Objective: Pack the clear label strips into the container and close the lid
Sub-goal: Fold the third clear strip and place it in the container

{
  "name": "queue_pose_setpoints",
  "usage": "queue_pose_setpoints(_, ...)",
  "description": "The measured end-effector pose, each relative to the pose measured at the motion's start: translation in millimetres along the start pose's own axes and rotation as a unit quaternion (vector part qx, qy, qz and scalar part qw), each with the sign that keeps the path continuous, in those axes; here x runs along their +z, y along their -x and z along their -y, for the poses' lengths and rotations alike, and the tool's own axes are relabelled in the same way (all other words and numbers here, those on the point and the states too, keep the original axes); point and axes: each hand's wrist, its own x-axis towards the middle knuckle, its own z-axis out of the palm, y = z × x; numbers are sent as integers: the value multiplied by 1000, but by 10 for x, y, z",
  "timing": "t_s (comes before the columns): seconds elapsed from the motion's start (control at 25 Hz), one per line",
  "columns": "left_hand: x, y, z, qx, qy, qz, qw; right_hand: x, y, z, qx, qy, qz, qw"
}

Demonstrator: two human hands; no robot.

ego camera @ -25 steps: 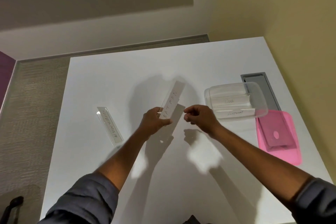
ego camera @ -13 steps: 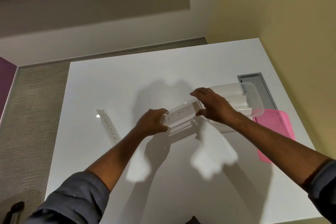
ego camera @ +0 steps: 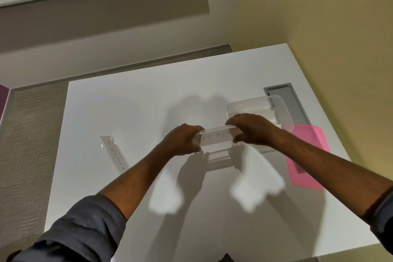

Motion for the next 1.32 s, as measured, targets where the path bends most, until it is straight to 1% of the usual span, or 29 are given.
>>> queue_pose_setpoints(0.24, -30, -312, -333, 12, -33, -15, 999, -149, 231, -305, 8, 10, -17, 1000)
queue_pose_setpoints(0.4, -62, -574, -573, 41, -67, -27, 997, -266, 342, -546, 22, 16, -27, 999)
queue_pose_setpoints(0.56, -79, -819, -809, 57, -66, -52, 995, -354, 374, -817, 41, 10, -28, 999)
queue_pose_setpoints(0.68, -86, -1031, -985, 59, -95, -74, 991, -374, 343, -1061, 54, 11, -41, 998)
queue_pose_setpoints(0.76, -57, -1158, -1085, 49, -87, -83, 992, -332, 306, -1197, 56, 12, -64, 996)
queue_pose_setpoints(0.84, 11, -1259, -1164, 28, -63, -87, 994, -257, 271, -1265, 62, -18, -78, 995)
queue_pose_setpoints(0.96, 128, -1373, -1247, 17, -48, -84, 995, -102, 270, -1351, 65, -80, -75, 992)
queue_pose_setpoints(1.04, 154, -1447, -1267, 17, -41, -87, 995, -53, 267, -1435, 71, -91, -71, 991)
queue_pose_setpoints(1.16, 186, -1531, -1274, 14, -30, -102, 994, -5, 252, -1593, 88, -66, -48, 993)
queue_pose_setpoints(1.32, 265, -1591, -1271, 13, -18, -141, 990, 17, 134, -1725, 76, -6, -29, 997)
